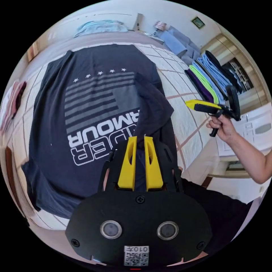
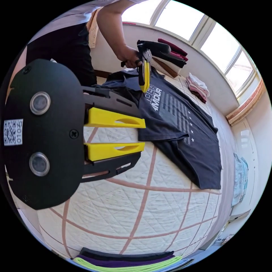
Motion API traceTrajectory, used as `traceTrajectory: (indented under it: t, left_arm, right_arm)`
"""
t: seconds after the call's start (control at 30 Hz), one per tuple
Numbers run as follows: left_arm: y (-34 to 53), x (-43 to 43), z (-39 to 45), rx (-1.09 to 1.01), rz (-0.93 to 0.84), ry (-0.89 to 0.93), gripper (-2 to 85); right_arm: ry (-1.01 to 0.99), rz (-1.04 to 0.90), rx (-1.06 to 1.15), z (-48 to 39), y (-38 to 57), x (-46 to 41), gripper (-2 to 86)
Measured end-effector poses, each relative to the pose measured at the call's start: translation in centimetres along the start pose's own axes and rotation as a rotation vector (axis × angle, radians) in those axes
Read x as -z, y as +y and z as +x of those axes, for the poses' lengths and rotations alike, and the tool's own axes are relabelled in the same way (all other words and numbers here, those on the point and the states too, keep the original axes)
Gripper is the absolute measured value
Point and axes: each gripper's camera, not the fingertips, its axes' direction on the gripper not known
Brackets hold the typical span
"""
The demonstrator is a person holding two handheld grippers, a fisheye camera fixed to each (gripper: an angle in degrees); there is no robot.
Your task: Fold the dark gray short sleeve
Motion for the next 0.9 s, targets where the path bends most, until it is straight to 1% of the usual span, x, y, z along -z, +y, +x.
traceTrajectory:
  t: [0.03, 0.1, 0.2, 0.27, 0.3, 0.33, 0.37, 0.4, 0.43, 0.47, 0.5, 0.53, 0.57, 0.63, 0.67, 0.73, 0.8, 0.87, 0.9]
  left_arm:
    - [-0.4, 0.3, 0.9, -0.052, -0.003, -0.033, 4.1]
    - [-1.5, 0.5, 4.2, -0.232, -0.018, -0.088, 5.2]
    - [-1.8, -0.1, 6.6, -0.358, -0.076, -0.140, 6.1]
    - [-1.7, 0.0, 7.3, -0.390, -0.087, -0.166, 6.3]
    - [-1.6, 0.4, 7.3, -0.383, -0.085, -0.154, 6.3]
    - [-1.6, 0.6, 7.3, -0.370, -0.084, -0.145, 6.2]
    - [-1.5, 1.3, 7.1, -0.344, -0.078, -0.120, 6.0]
    - [-1.4, 2.1, 6.9, -0.323, -0.074, -0.098, 5.9]
    - [-1.3, 2.5, 6.8, -0.313, -0.073, -0.092, 5.8]
    - [-1.0, 3.5, 6.7, -0.295, -0.070, -0.082, 5.6]
    - [-0.6, 4.6, 6.5, -0.277, -0.064, -0.077, 5.5]
    - [-0.4, 5.2, 6.4, -0.269, -0.061, -0.076, 5.5]
    - [0.1, 6.4, 6.2, -0.257, -0.064, -0.078, 5.4]
    - [0.8, 7.9, 5.8, -0.243, -0.086, -0.089, 5.4]
    - [1.3, 8.7, 5.5, -0.233, -0.109, -0.094, 5.4]
    - [2.0, 9.7, 5.1, -0.215, -0.143, -0.091, 5.4]
    - [2.8, 11.0, 4.7, -0.184, -0.187, -0.090, 5.6]
    - [3.3, 12.7, 4.6, -0.171, -0.198, -0.104, 5.8]
    - [3.7, 14.1, 4.5, -0.160, -0.200, -0.121, 6.1]
  right_arm:
    - [0.001, -0.019, 0.005, -0.2, -0.9, -0.7, 10.3]
    - [-0.017, -0.056, 0.001, 0.0, -2.2, -2.1, 10.9]
    - [-0.064, -0.094, -0.018, 0.9, -4.0, -4.4, 9.9]
    - [-0.084, -0.134, -0.017, 1.0, -4.8, -5.6, 7.5]
    - [-0.048, -0.133, -0.021, 0.8, -5.1, -5.7, 4.8]
    - [-0.013, -0.144, -0.027, 0.7, -5.2, -5.3, 4.3]
    - [-0.026, -0.160, -0.025, 0.8, -5.3, -5.1, 4.1]
    - [-0.091, -0.171, -0.031, 1.1, -5.2, -4.2, 3.9]
    - [-0.166, -0.136, -0.028, 1.4, -4.8, -2.5, 3.8]
    - [-0.187, -0.113, -0.030, 1.5, -4.4, -1.5, 3.7]
    - [-0.165, -0.085, -0.055, 2.0, -3.4, 0.8, 3.7]
    - [-0.079, -0.080, -0.096, 2.6, -1.9, 3.1, 3.6]
    - [-0.035, -0.087, -0.121, 3.0, -1.1, 4.2, 3.6]
    - [0.093, -0.165, -0.258, 5.4, 2.8, 6.8, 3.6]
    - [0.113, -0.192, -0.292, 6.0, 3.7, 6.9, 3.6]
    - [0.166, -0.338, -0.369, 7.8, 6.5, 6.1, 3.5]
    - [0.175, -0.390, -0.384, 7.9, 7.3, 5.4, 3.3]
    - [0.210, -0.339, -0.404, 7.3, 7.1, 5.2, 3.1]
    - [0.285, -0.313, -0.392, 6.7, 6.7, 5.0, 2.9]
